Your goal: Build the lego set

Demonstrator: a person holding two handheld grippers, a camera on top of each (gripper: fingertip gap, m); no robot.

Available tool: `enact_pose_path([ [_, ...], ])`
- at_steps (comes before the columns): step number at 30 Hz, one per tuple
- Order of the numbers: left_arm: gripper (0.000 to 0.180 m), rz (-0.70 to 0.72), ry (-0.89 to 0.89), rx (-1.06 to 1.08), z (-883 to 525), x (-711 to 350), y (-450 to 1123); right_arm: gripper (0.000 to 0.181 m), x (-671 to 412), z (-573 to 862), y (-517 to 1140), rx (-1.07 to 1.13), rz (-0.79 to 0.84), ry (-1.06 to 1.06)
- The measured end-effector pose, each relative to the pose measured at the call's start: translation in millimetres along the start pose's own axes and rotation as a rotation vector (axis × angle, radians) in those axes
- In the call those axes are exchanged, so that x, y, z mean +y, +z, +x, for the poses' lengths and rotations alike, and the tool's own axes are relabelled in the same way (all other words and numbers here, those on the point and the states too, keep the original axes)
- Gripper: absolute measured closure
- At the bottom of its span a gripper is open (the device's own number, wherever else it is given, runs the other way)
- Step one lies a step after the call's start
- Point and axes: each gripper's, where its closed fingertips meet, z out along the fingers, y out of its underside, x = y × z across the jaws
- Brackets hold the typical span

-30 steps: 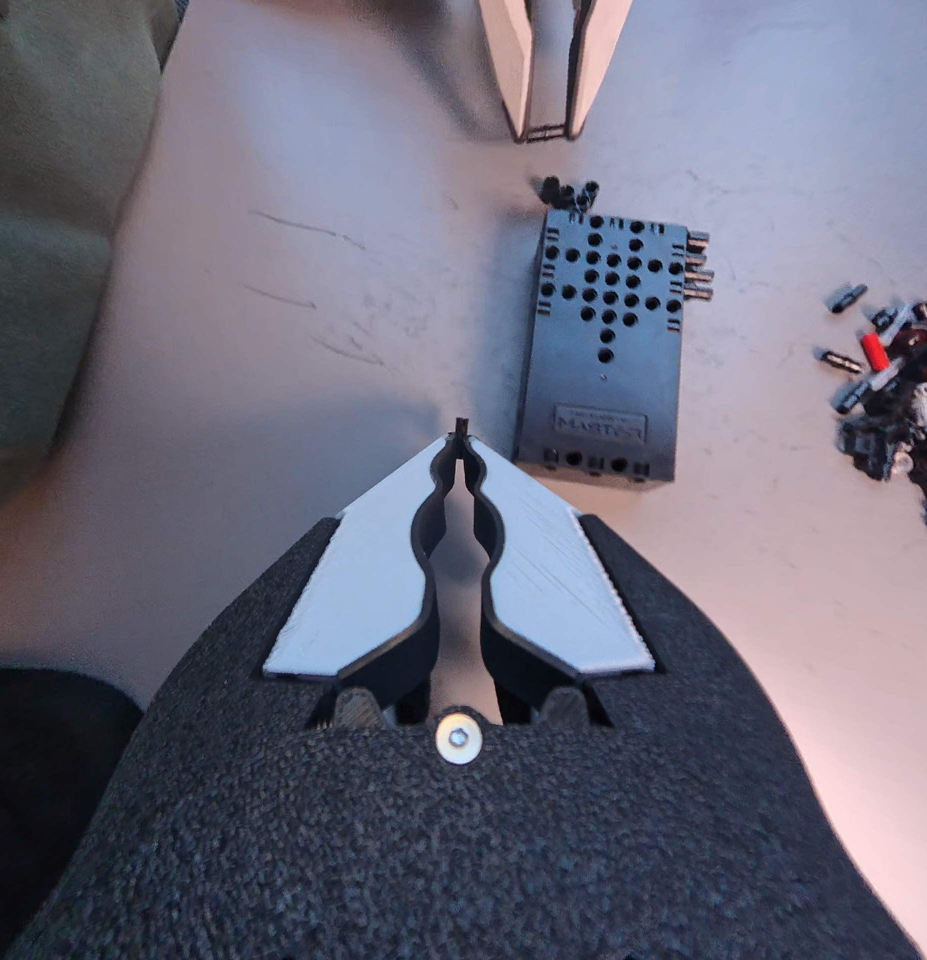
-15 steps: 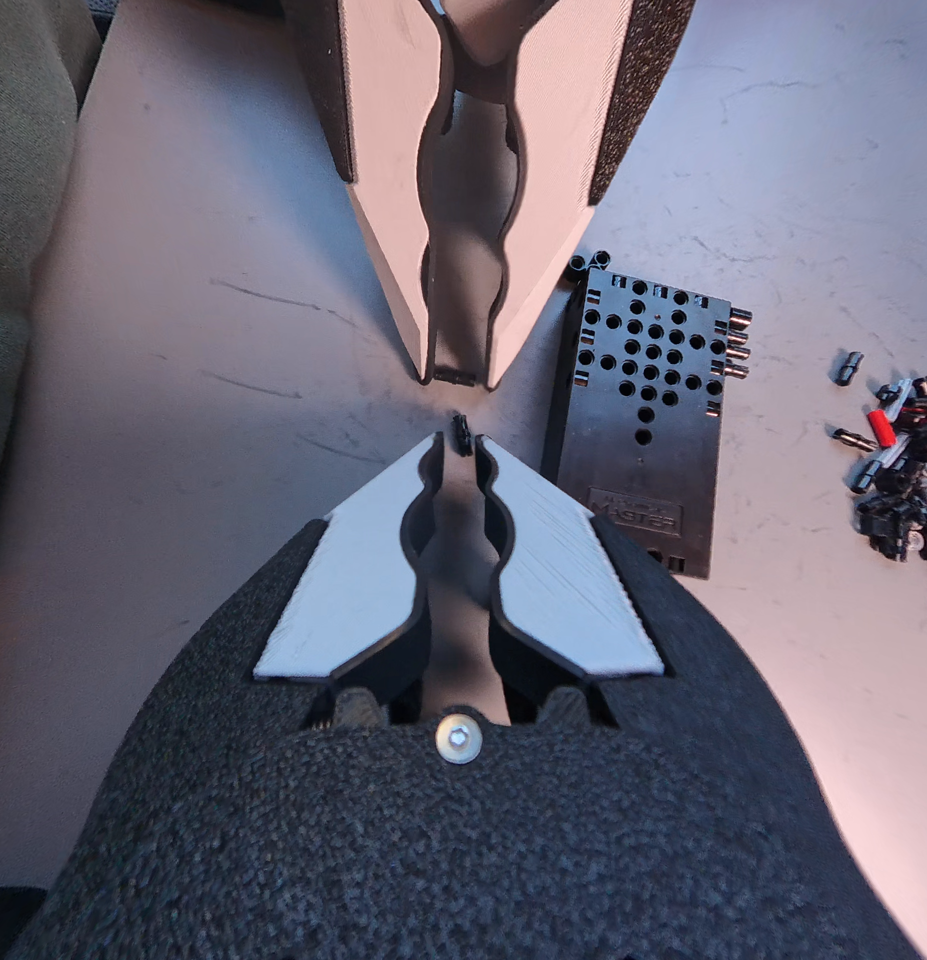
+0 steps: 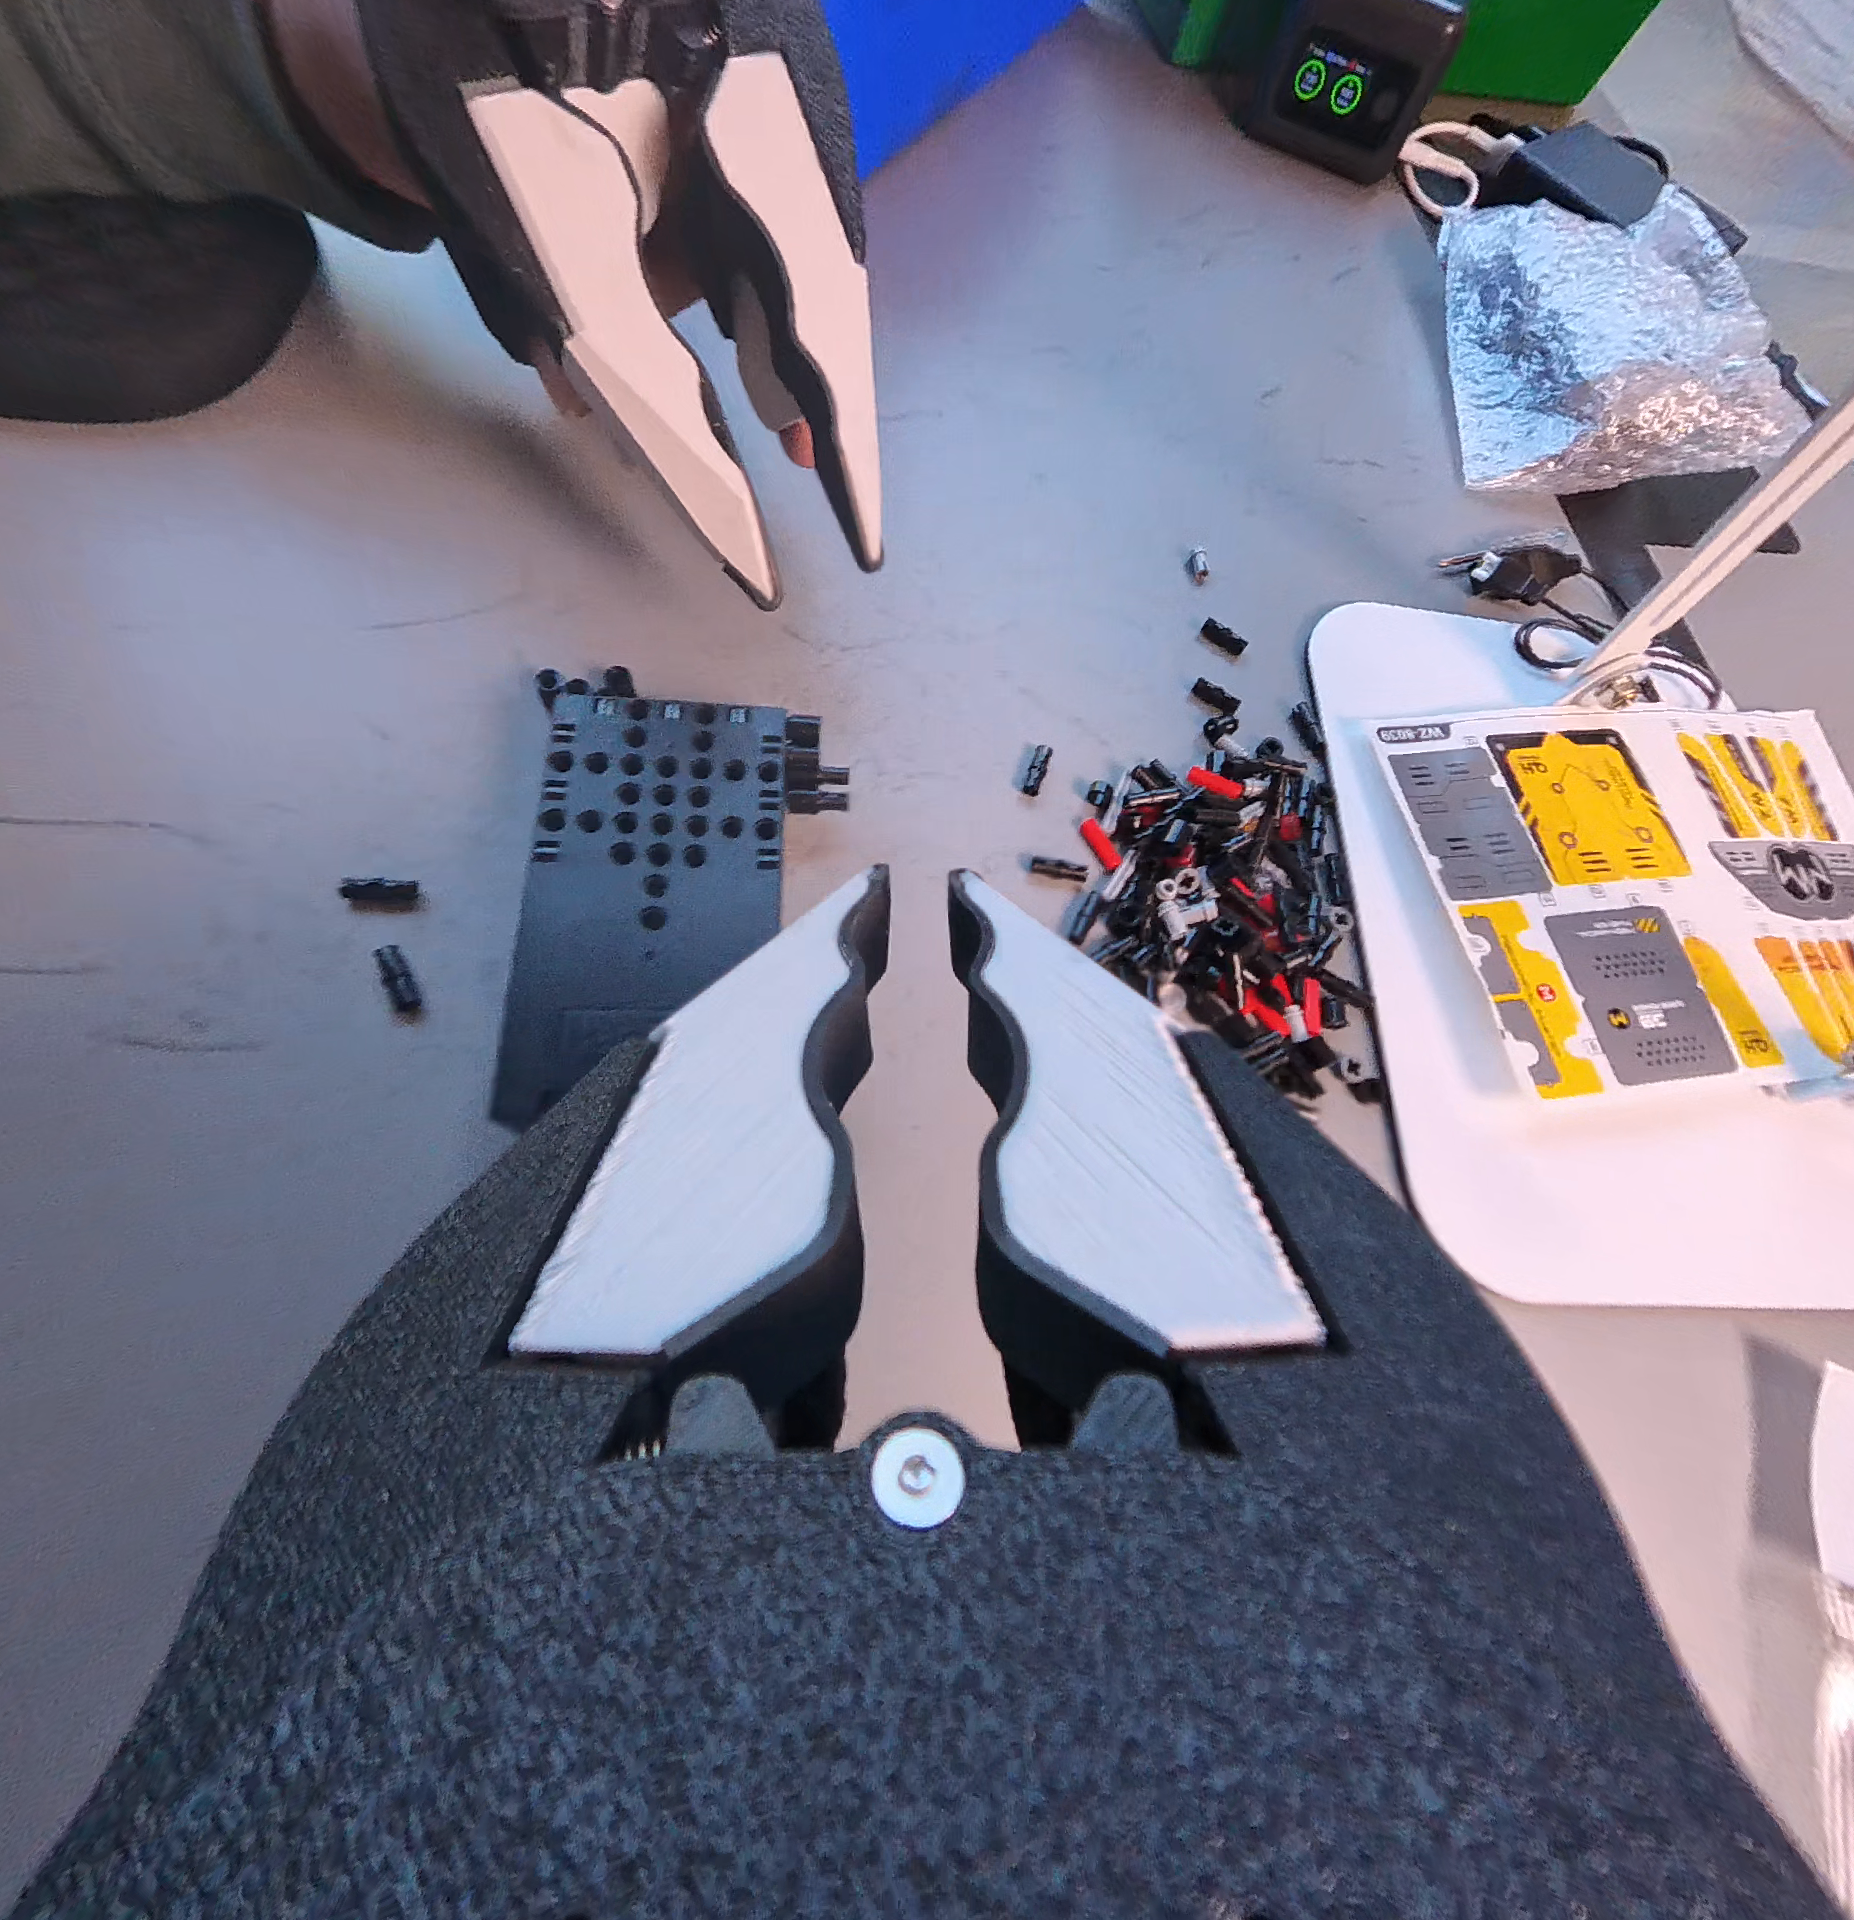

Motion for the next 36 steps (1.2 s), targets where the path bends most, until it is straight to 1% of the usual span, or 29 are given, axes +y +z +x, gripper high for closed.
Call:
enact_pose_path([
  [7, 0.157, 0.067, 0.025, -0.025, 0.1, -6.1, -8.4, 0.17, 2.7, 5.4, 30.4, -0.054, -0.025, -0.024],
  [13, 0.156, 0.064, 0.027, -0.012, 1.9, -5.6, -8.2, 0.17, 10.4, -1.6, 21.7, -0.065, -0.032, -0.016],
  [16, 0.155, 0.054, 0.048, -0.014, 4.2, -4.4, -7.2, 0.166, 14.4, -6.1, 13.4, -0.08, -0.03, 0.003],
  [18, 0.155, 0.049, 0.066, -0.019, 5.5, -3.7, -6.8, 0.162, 11.3, -15.4, 5.4, -0.109, -0.012, 0.01],
  [21, 0.156, 0.048, 0.103, -0.005, 12.0, -2.8, -7.4, 0.163, 5.3, -51.8, -8.4, -0.213, -0.006, -0.029],
  [22, 0.158, 0.05, 0.13, 0.02, 18.6, -2.5, -7.9, 0.164, 6.3, -68.7, -10.9, -0.255, -0.023, -0.046],
  [24, 0.161, 0.064, 0.194, 0.113, 40.9, -3.0, -9.6, 0.165, 19.0, -101.7, -11.2, -0.328, -0.109, -0.069],
  [26, 0.165, 0.085, 0.239, 0.244, 71.3, -5.1, -11.7, 0.167, 39.1, -120.3, -6.5, -0.329, -0.212, -0.097],
  [28, 0.165, 0.049, 0.286, 0.338, 96.5, -0.6, -9.0, 0.168, 52.1, -130.6, -3.1, -0.328, -0.264, -0.095],
  [29, 0.166, 0.014, 0.316, 0.36, 104.9, 3.9, -5.5, 0.173, 47.4, -129.7, -2.1, -0.311, -0.233, -0.079],
  [32, 0.166, -0.066, 0.379, 0.384, 119.9, 13.1, 5.1, 0.174, 44.7, -123.4, 2.0, -0.284, -0.232, -0.054],
  [36, 0.165, -0.121, 0.412, 0.372, 126.1, 18.3, 14.6, 0.176, 41.0, -121.8, 13.8, -0.284, -0.256, -0.083],
])
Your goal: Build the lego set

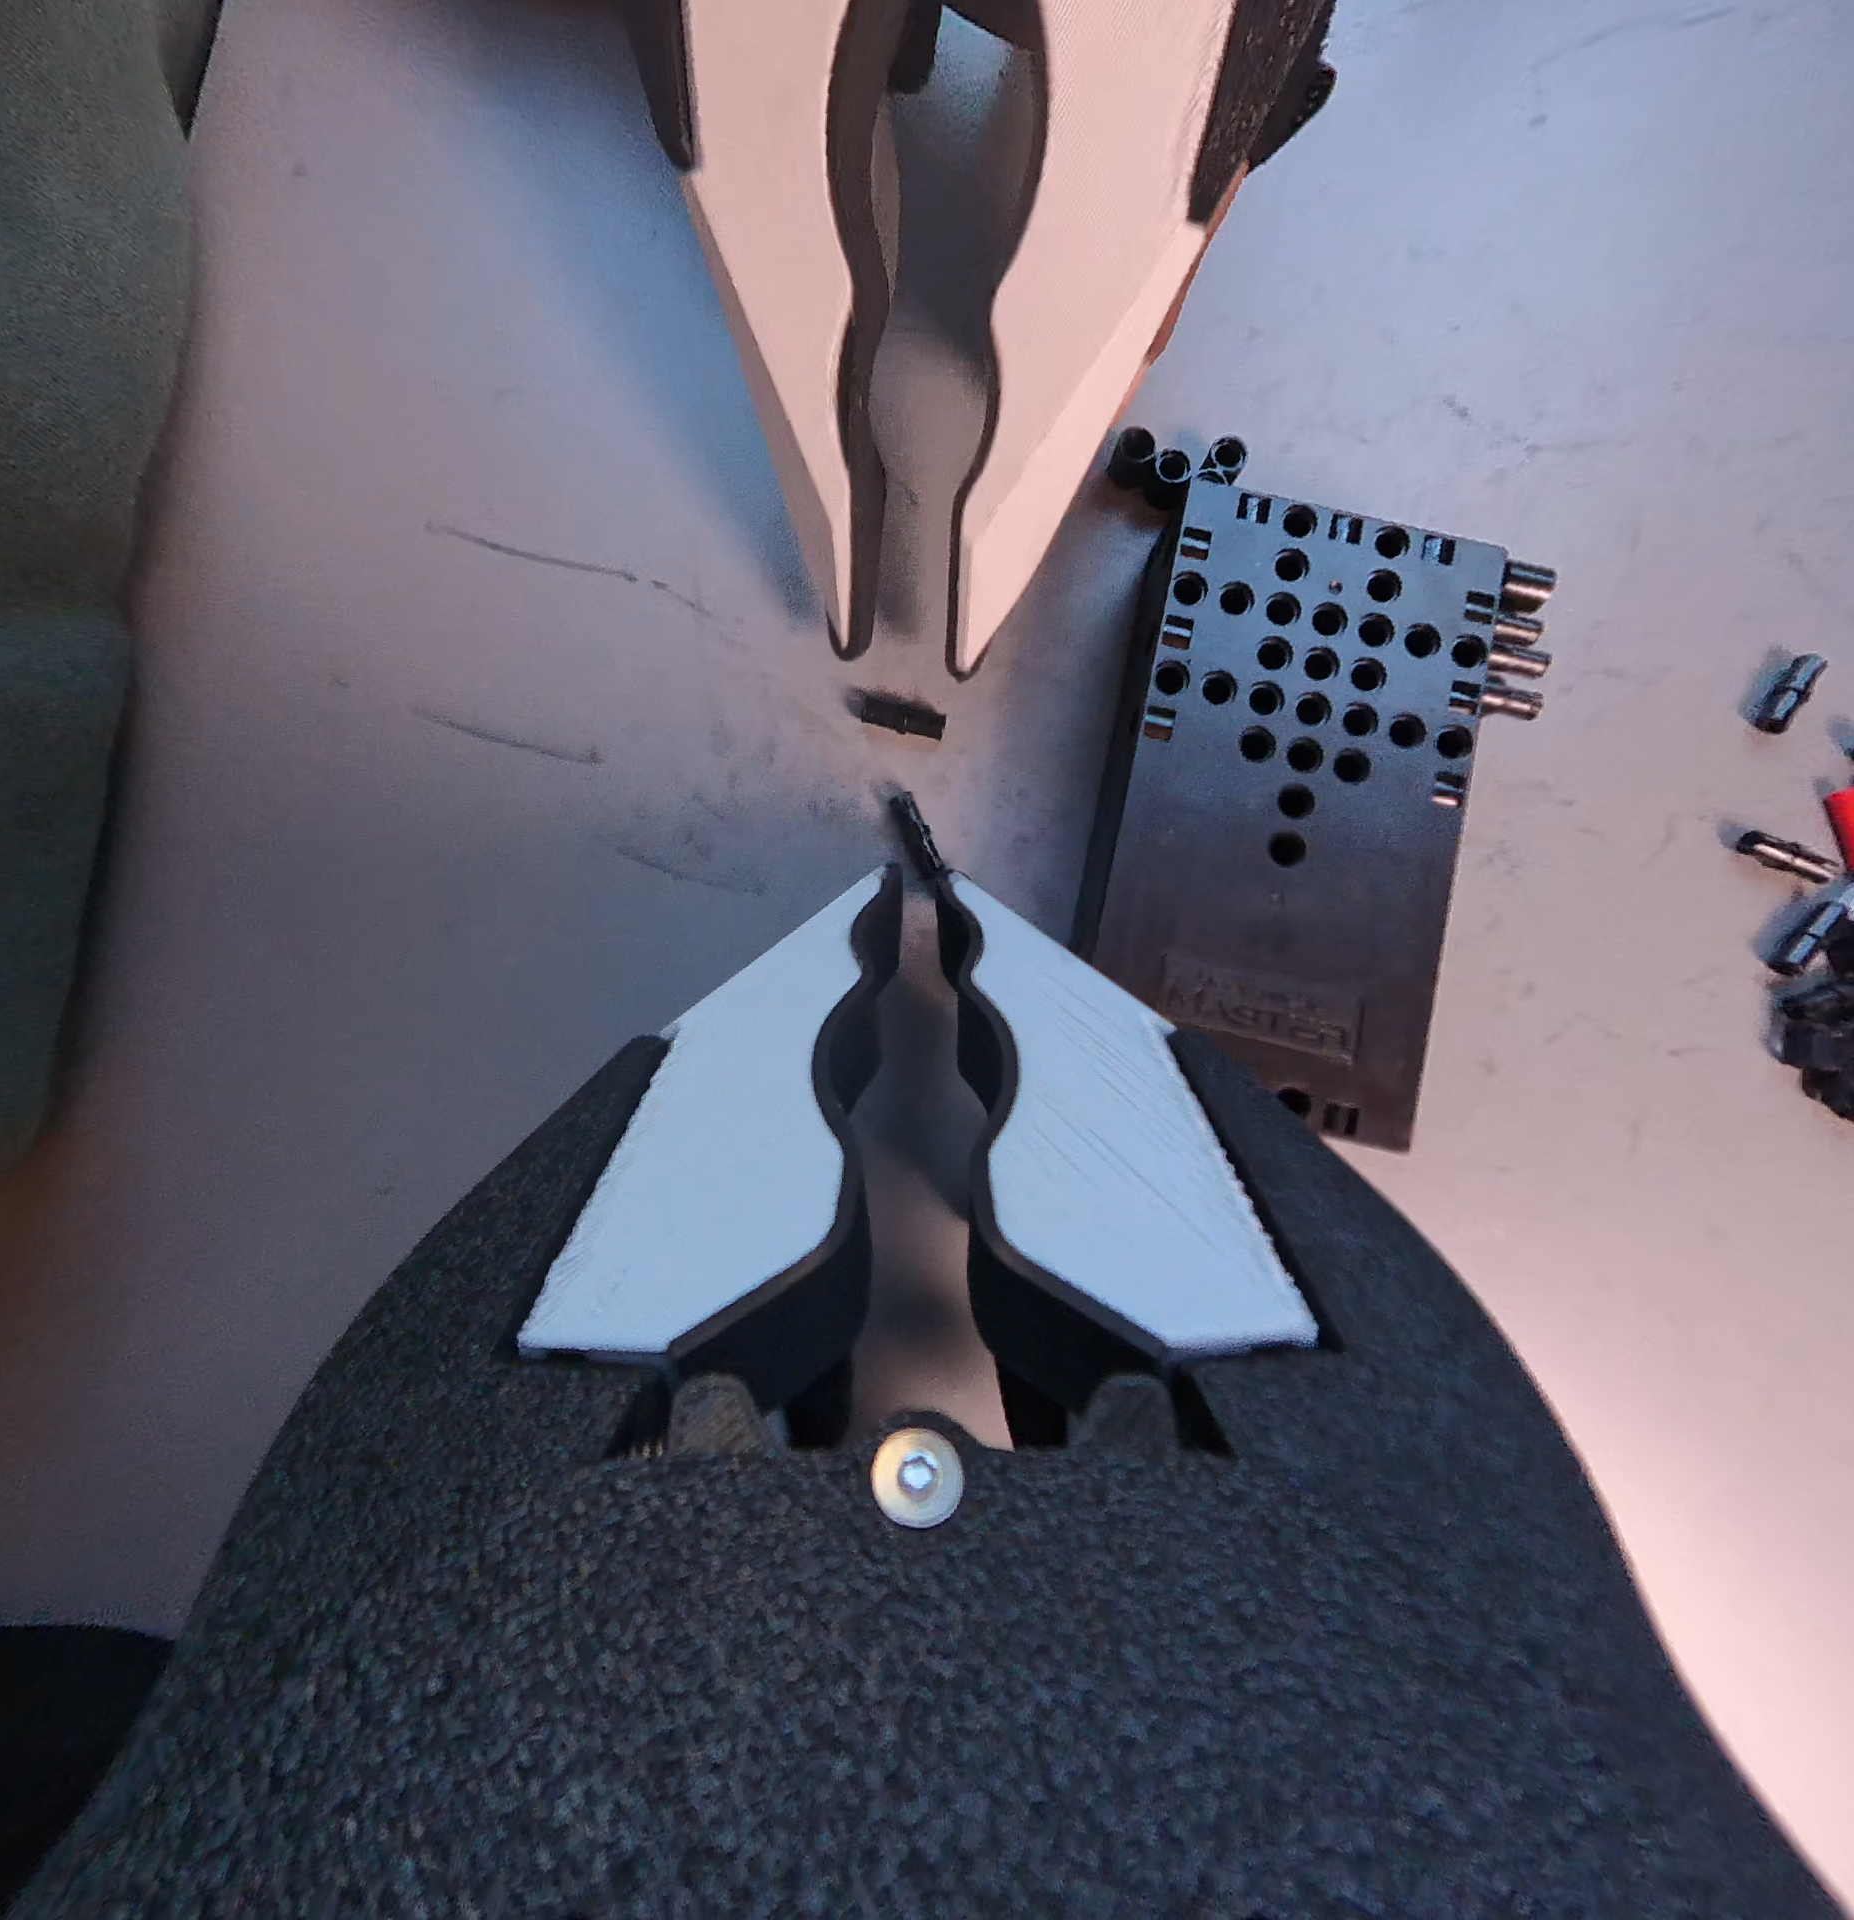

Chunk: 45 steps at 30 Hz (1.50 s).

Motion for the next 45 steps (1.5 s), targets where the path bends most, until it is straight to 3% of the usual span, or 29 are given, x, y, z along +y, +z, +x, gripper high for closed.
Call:
enact_pose_path([
  [8, 0.164, -0.058, 0.005, -0.025, -2.1, 6.0, 6.7, 0.18, -8.0, 3.8, 5.9, 0.02, -0.017, -0.028],
  [22, 0.173, -0.064, 0.001, -0.027, -1.1, 4.7, 9.3, 0.157, -11.0, -6.7, 4.7, 0.111, 0.042, 0.17],
  [45, 0.174, -0.066, -0.009, -0.058, -5.5, 5.1, 8.7, 0.163, -17.8, -10.4, 9.4, 0.045, 0.037, 0.139],
])
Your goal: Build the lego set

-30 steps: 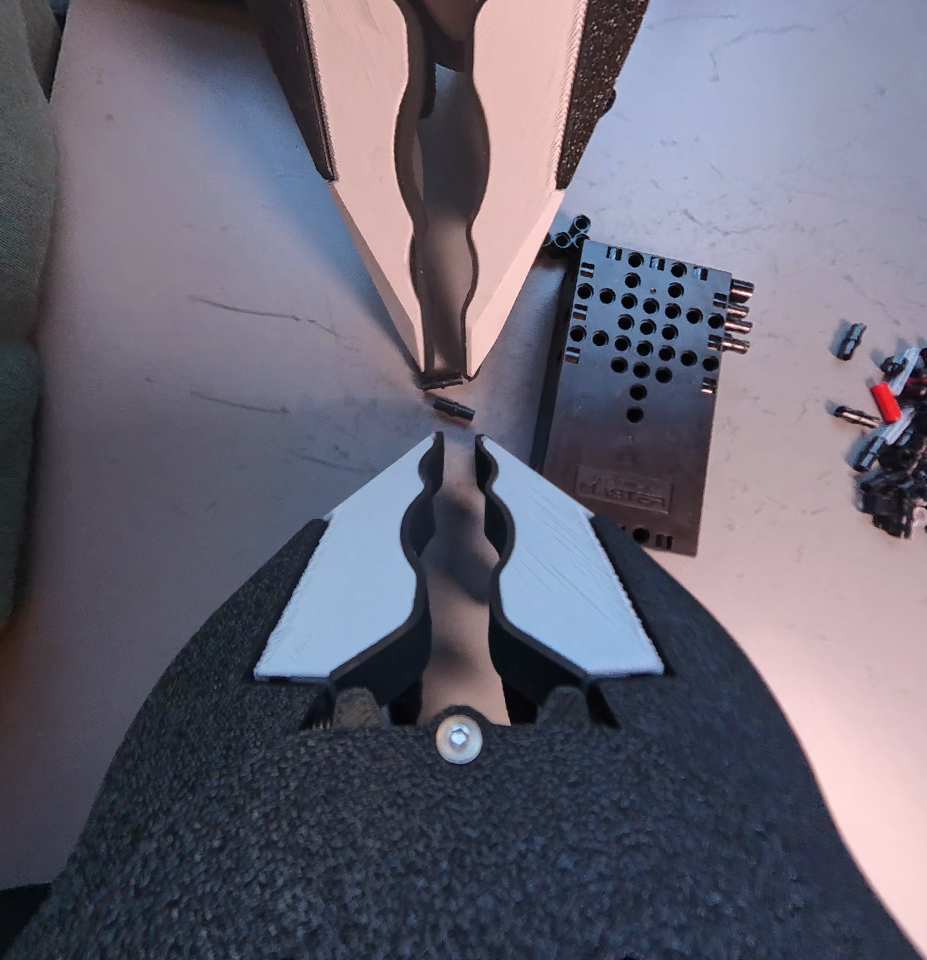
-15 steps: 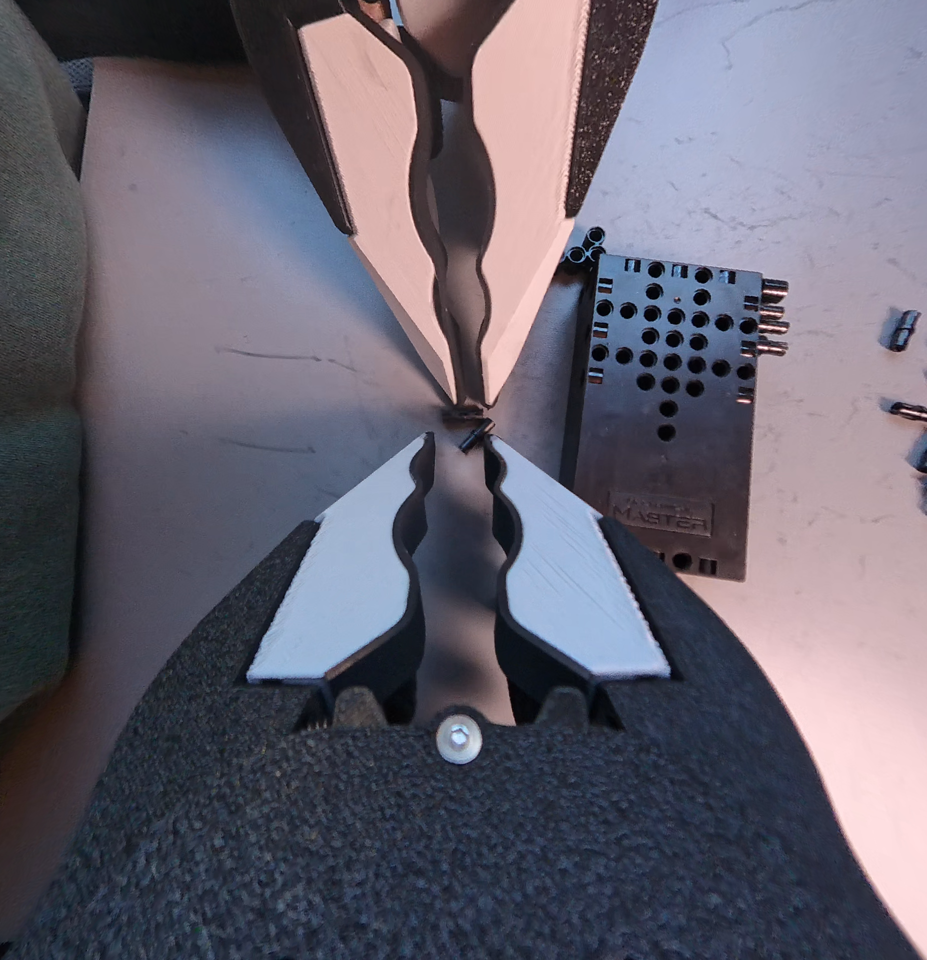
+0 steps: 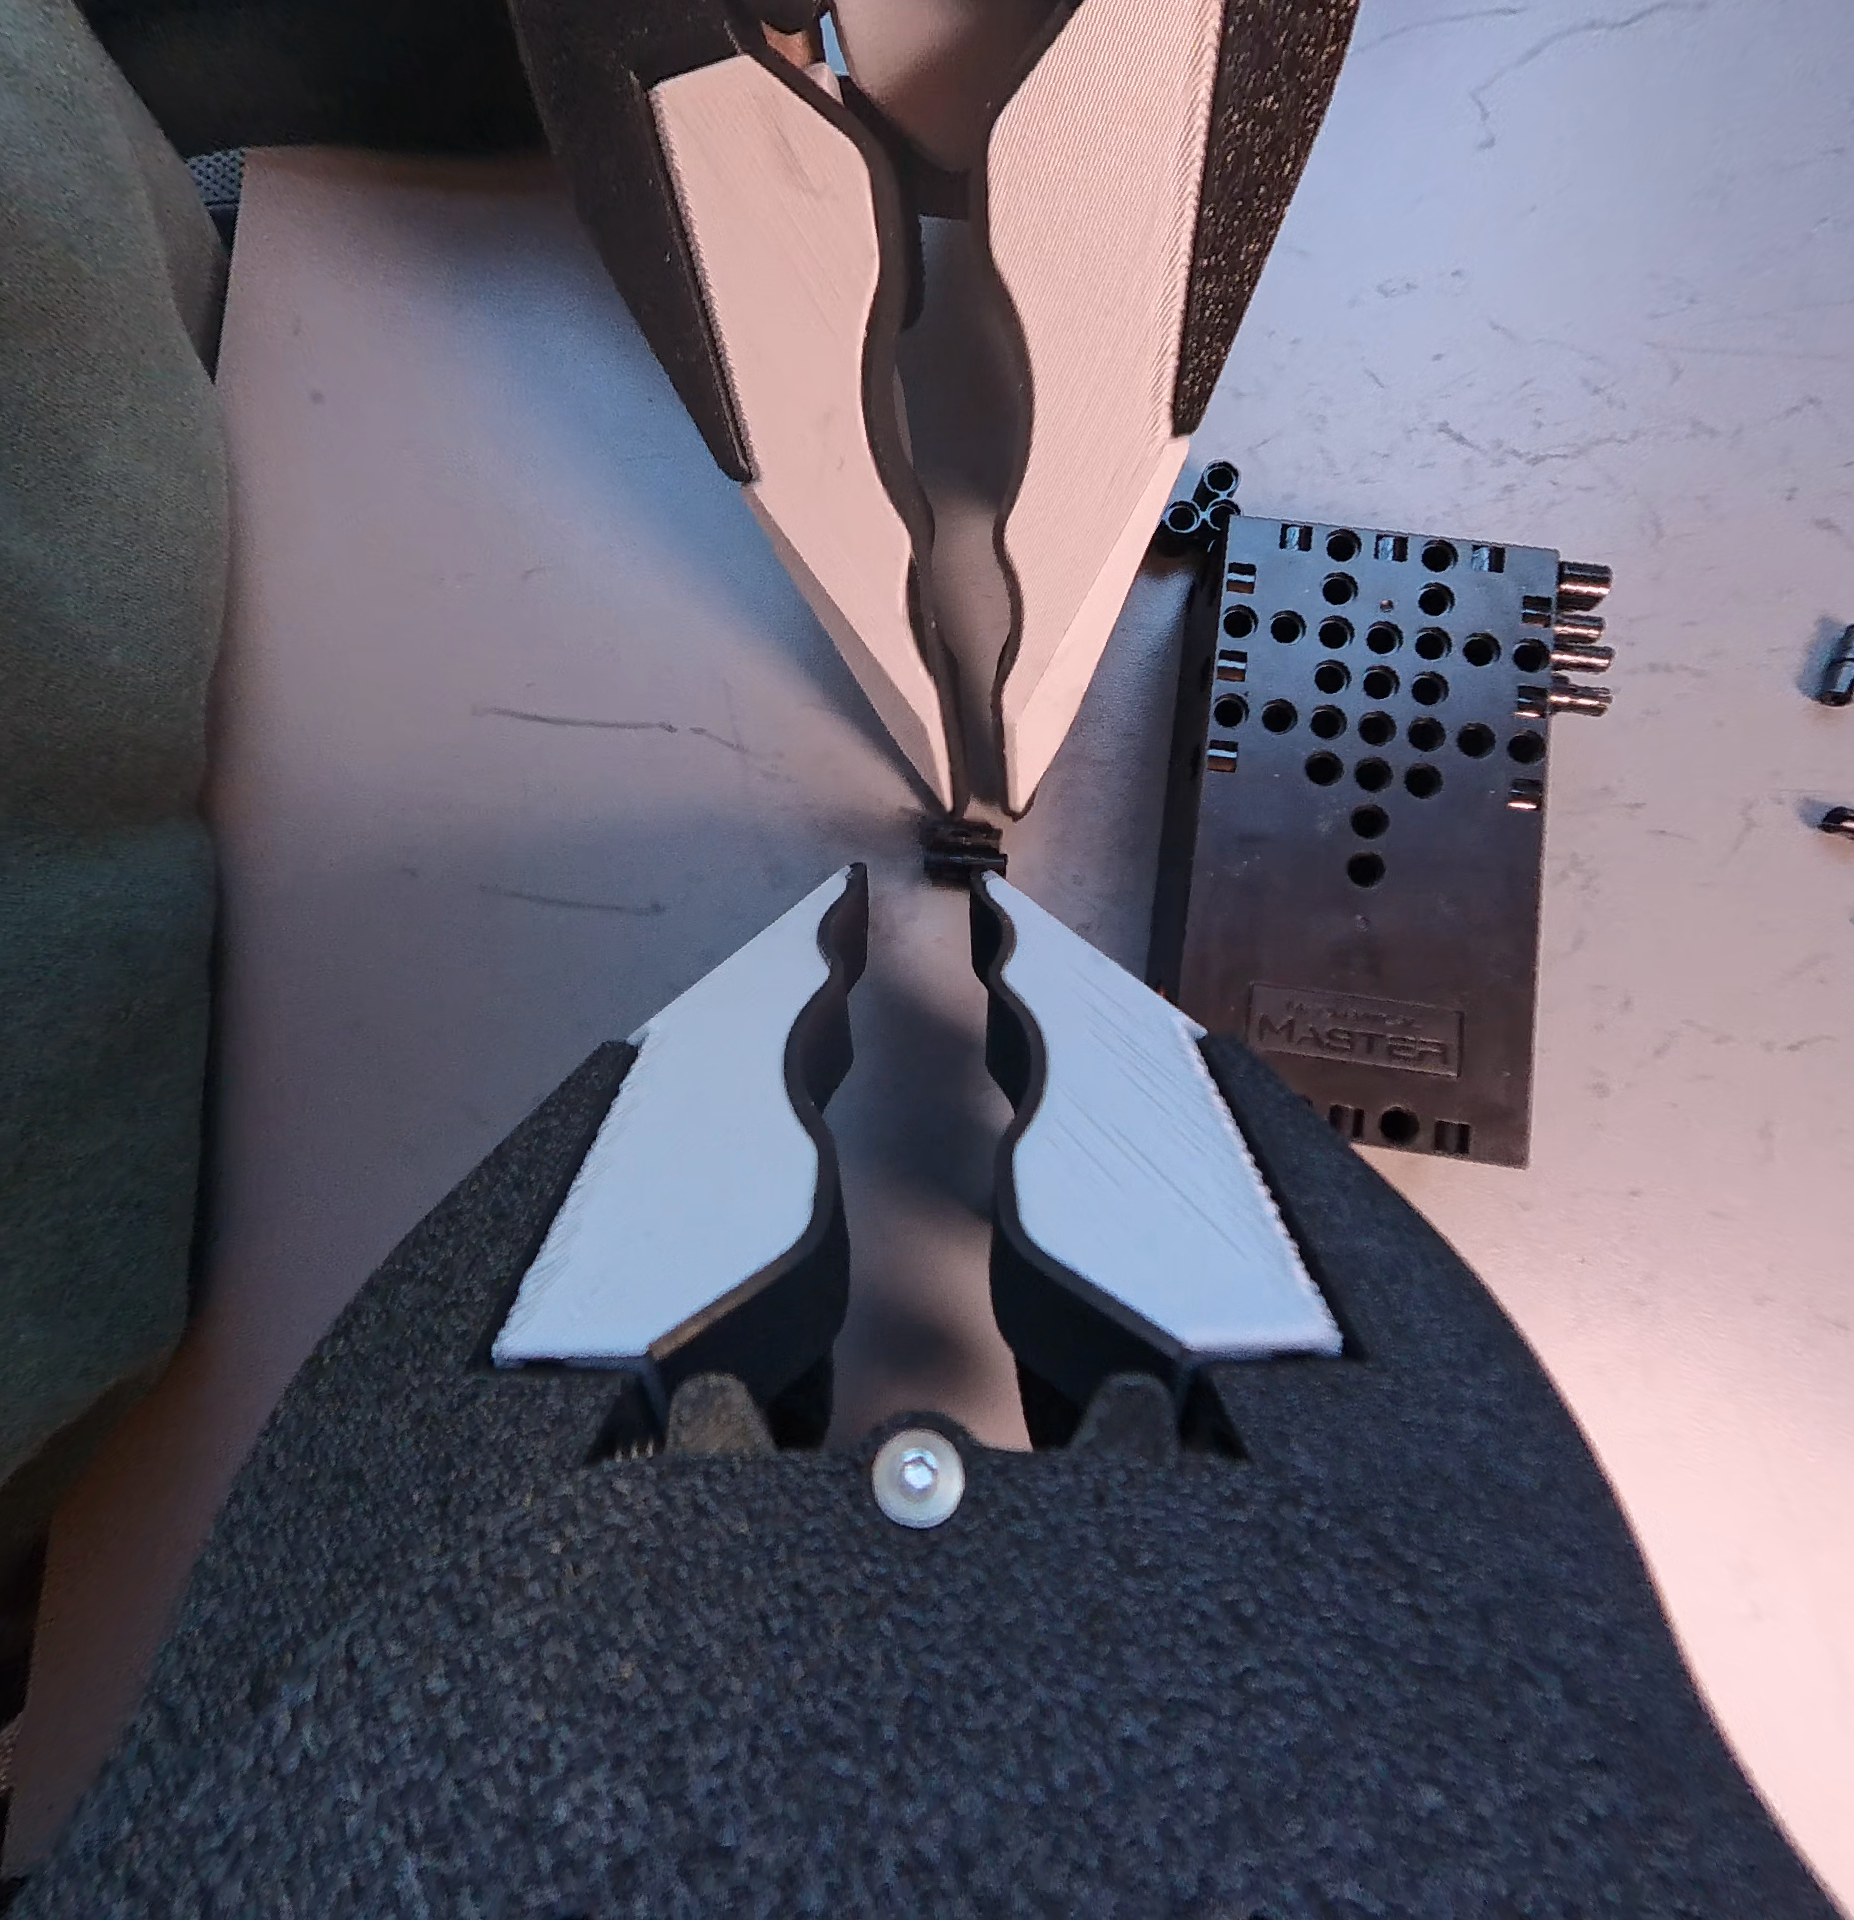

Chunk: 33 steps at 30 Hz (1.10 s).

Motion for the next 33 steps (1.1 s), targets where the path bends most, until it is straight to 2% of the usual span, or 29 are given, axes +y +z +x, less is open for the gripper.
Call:
enact_pose_path([
  [2, 0.174, 0.016, -0.008, -0.001, -1.1, -0.8, -2.8, 0.163, -1.9, 2.0, -5.9, -0.001, 0.016, -0.006],
  [5, 0.173, 0.102, -0.04, -0.001, -6.6, -7.0, -15.1, 0.166, -19.7, 17.2, -29.5, 0.027, 0.132, 0.006],
  [10, 0.172, 0.288, -0.168, -0.142, -46.4, -16.4, -48.1, 0.174, -39.5, 93.8, -65.9, 0.27, 0.276, 0.025],
  [13, 0.169, 0.329, -0.266, -0.29, -79.0, -6.6, -63.6, 0.174, -32.8, 136.1, -55.2, 0.339, 0.213, 0.021],
  [17, 0.166, 0.277, -0.312, -0.423, -100.9, 14.8, -70.4, 0.168, -19.6, 164.7, -18.7, 0.321, 0.087, 0.008],
  [21, 0.166, 0.277, -0.309, -0.436, -102.2, 15.1, -71.1, 0.164, -10.2, 173.1, -1.1, 0.295, 0.007, 0.015],
  [30, 0.166, 0.24, -0.269, -0.43, -98.7, 15.7, -65.2, 0.164, -9.7, 176.8, 3.7, 0.239, -0.012, 0.091],
  [33, 0.166, 0.238, -0.267, -0.43, -98.6, 15.7, -65.0, 0.171, -9.1, 177.2, 4.1, 0.226, -0.014, 0.107],
])
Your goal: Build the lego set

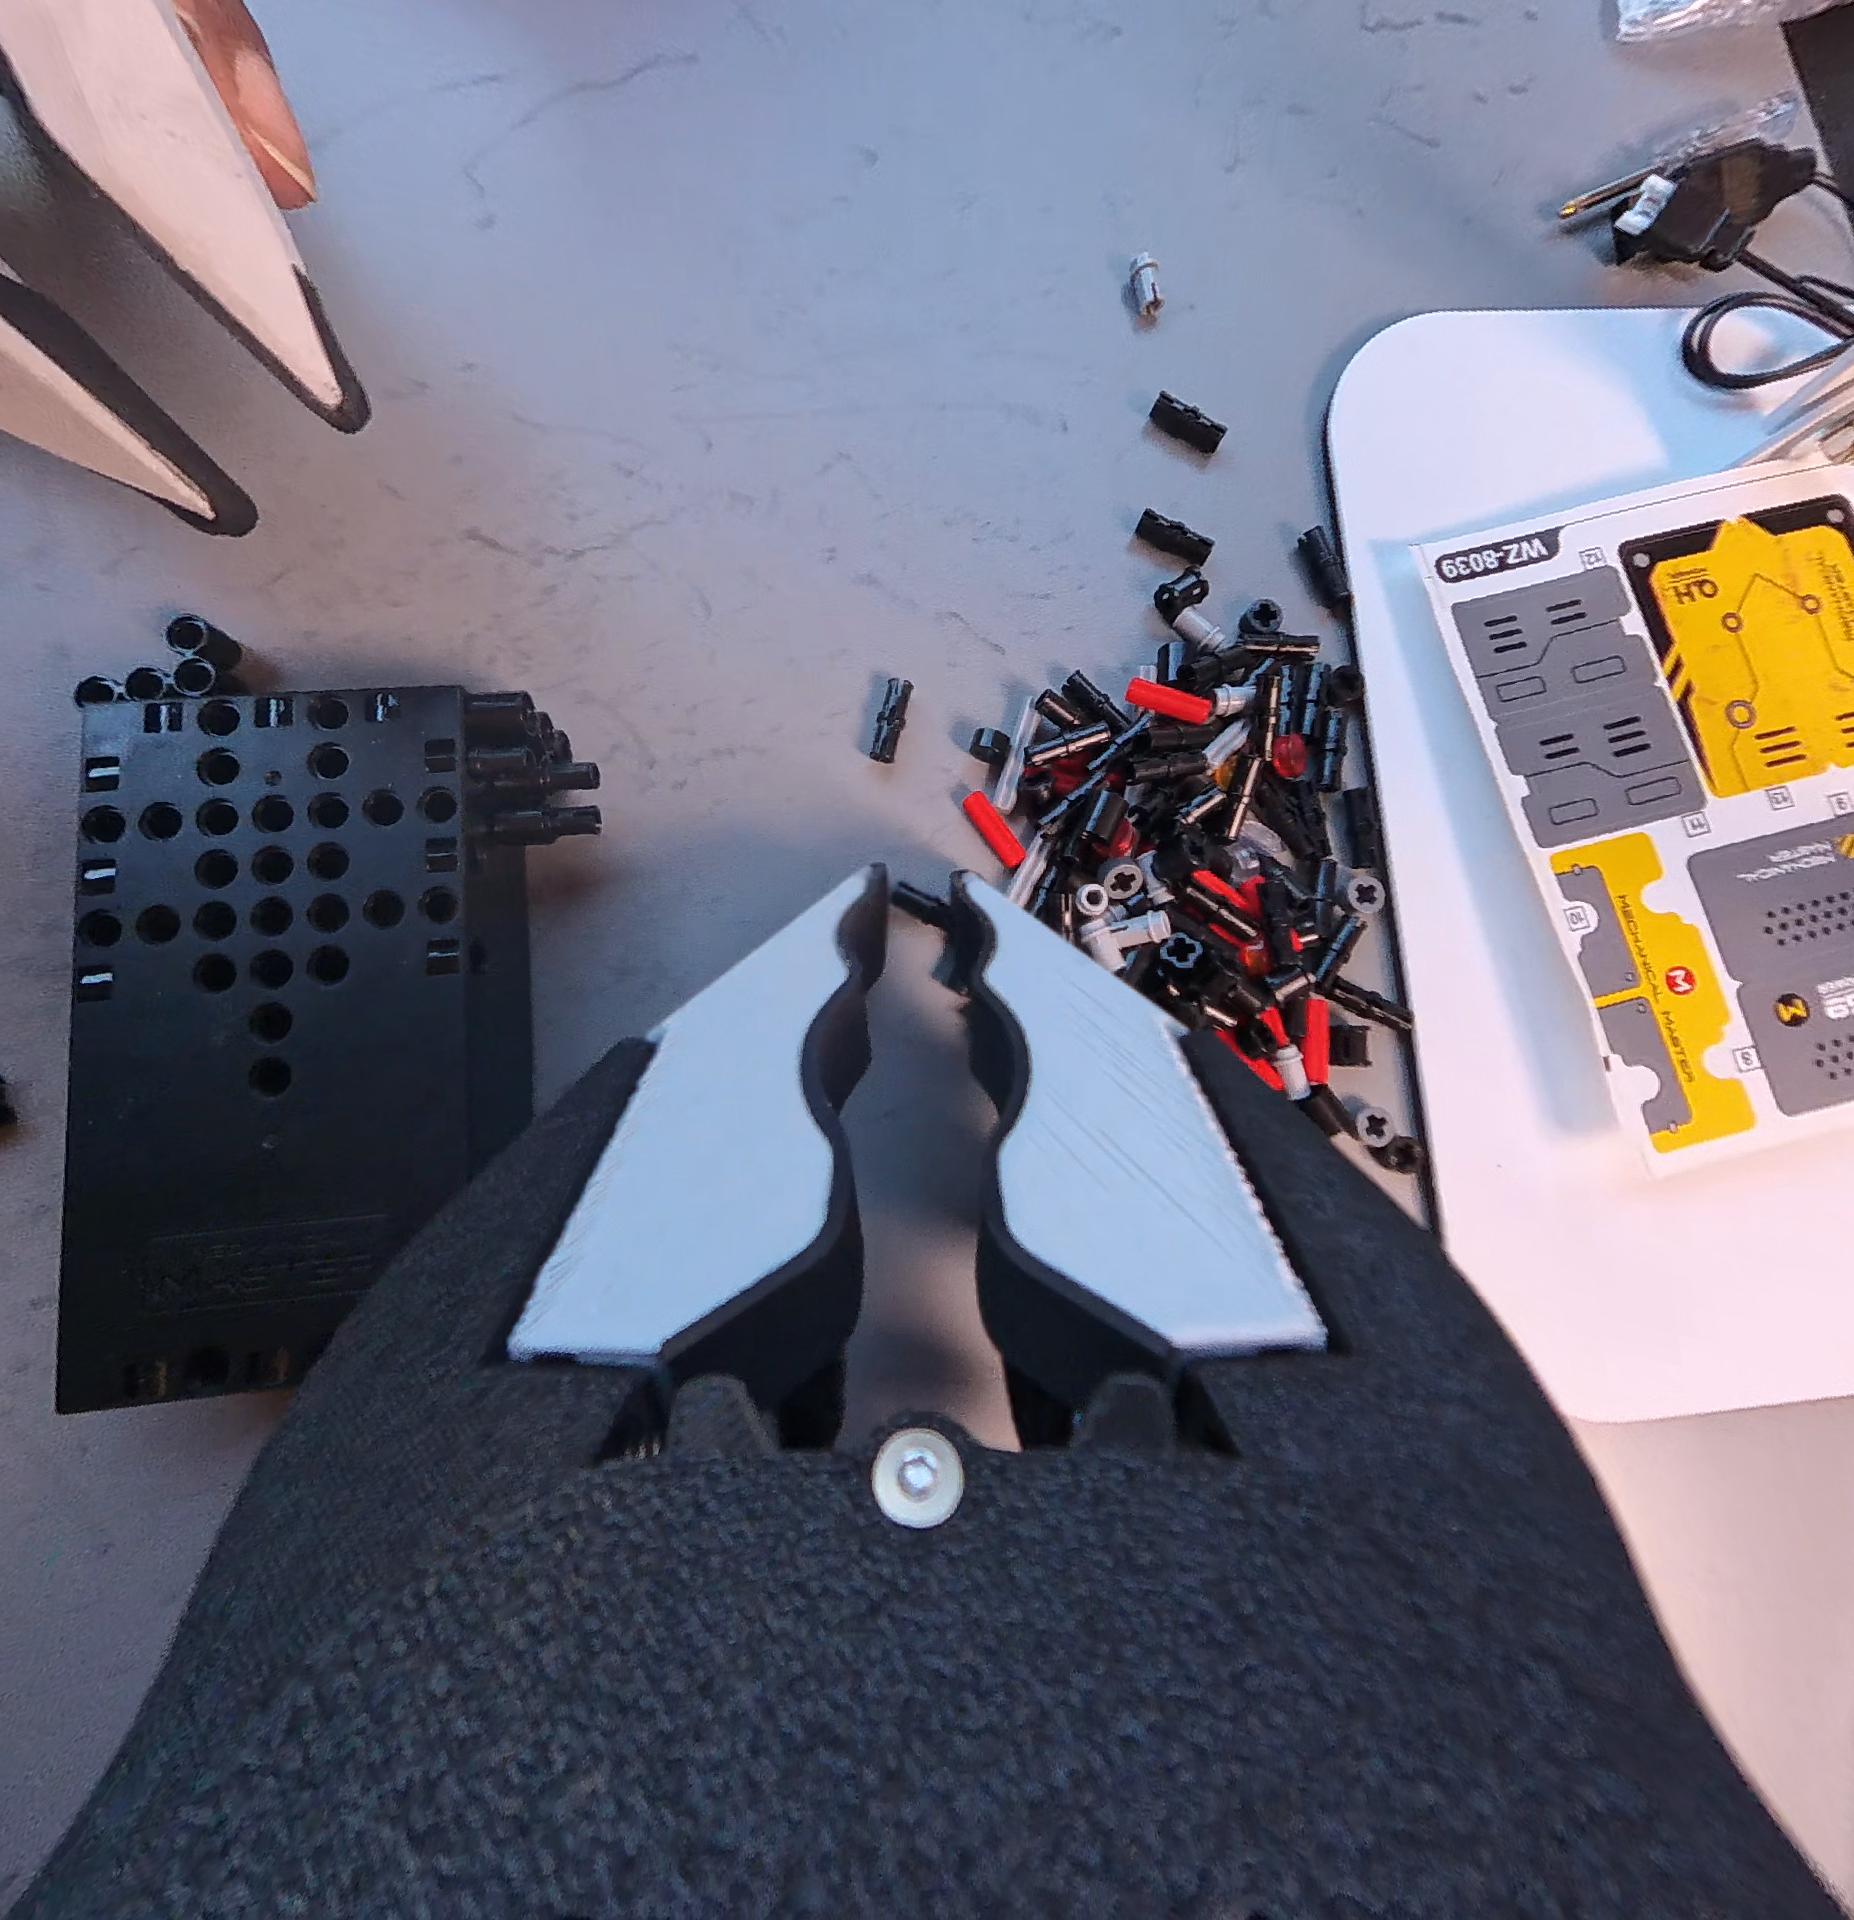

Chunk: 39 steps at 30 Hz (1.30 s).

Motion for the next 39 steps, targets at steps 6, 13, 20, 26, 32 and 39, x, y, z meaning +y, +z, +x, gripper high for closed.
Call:
enact_pose_path([
  [6, 0.166, -0.001, 0.003, -0.005, -0.2, 0.1, 0.2, 0.174, 4.9, -2.4, -4.1, -0.012, -0.008, -0.004],
  [13, 0.165, -0.027, -0.037, -0.027, -10.2, 4.0, 2.5, 0.174, -13.7, -78.6, -71.3, -0.152, 0.21, -0.095],
  [20, 0.158, -0.187, 0.022, 0.017, -32.8, 23.0, 32.9, 0.173, 38.6, -160.9, -54.5, -0.208, 0.074, -0.203],
  [26, 0.154, -0.285, 0.113, 0.146, -34.2, 32.2, 59.6, 0.168, 40.8, -153.8, -48.8, -0.141, 0.005, -0.201],
  [32, 0.152, -0.279, 0.121, 0.17, -39.3, 29.6, 66.3, 0.162, 37.5, -159.1, -58.9, -0.189, 0.072, -0.164],
  [39, 0.174, -0.291, 0.12, 0.247, -39.5, 27.2, 76.7, 0.164, 21.6, -155.7, -89.8, -0.214, 0.229, -0.124],
])
